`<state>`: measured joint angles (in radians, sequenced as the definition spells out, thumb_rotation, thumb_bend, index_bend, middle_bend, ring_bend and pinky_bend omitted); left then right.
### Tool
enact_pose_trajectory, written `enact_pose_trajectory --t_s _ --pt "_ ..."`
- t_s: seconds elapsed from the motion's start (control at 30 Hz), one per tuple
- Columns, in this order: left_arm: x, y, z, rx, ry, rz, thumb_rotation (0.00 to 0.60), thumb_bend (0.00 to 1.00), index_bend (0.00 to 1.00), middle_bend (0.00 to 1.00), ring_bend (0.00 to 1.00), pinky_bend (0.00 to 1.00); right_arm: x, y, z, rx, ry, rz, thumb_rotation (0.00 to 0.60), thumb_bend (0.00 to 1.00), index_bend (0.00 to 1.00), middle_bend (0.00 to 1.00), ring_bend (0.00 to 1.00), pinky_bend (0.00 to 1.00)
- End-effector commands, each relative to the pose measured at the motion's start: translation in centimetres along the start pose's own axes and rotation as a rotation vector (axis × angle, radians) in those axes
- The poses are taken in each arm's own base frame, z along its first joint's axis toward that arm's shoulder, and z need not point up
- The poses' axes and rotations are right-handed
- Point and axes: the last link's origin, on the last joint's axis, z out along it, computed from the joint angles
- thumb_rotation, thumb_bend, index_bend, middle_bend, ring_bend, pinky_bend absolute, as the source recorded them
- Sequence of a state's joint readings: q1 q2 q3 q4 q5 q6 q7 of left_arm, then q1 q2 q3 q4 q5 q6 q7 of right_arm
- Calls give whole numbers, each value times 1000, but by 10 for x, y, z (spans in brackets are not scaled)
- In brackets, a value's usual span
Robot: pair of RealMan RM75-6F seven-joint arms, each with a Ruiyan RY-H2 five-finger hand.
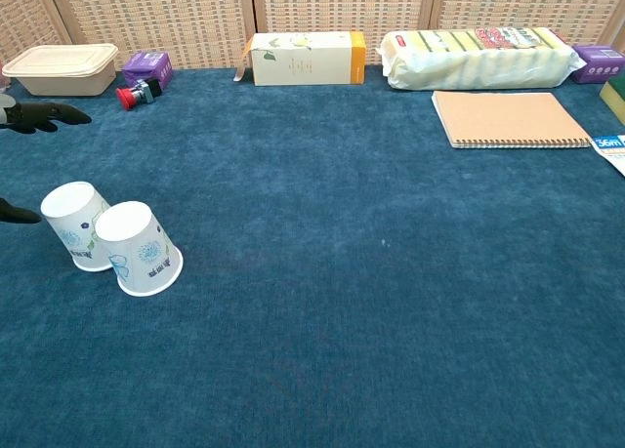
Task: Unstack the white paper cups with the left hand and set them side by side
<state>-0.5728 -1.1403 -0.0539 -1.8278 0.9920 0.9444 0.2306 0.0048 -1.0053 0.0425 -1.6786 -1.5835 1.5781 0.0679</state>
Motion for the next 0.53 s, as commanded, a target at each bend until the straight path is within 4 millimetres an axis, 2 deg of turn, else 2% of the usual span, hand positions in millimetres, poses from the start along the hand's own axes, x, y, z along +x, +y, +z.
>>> enact_pose_trajectory --t_s 0.03,0.23,0.3,0.33,0.37,0.53 --pt "3 -1 -4 -3 12 -12 600 158 0 0 0 0 0 0 0 -1 0 0 600 160 116 0 0 0" --pt "6 -16 -31 -23 130 -15 600 155 0 0 0 0 1 1 0 -3 5 1 600 160 116 0 0 0" --pt "2 -28 -46 -17 188 -10 600 156 0 0 0 0 0 1 0 -3 3 -1 600 160 116 0 0 0" --pt "-1 -44 -63 30 246 -12 600 155 0 0 0 0 0 0 0 -1 4 -2 600 159 116 0 0 0" --pt "-6 -51 -74 39 283 -11 600 155 0 0 0 0 0 0 0 -1 6 -4 600 160 116 0 0 0" --pt "-14 -64 -94 46 355 -9 600 156 0 0 0 0 -2 -1 0 -2 5 -11 600 160 116 0 0 0"
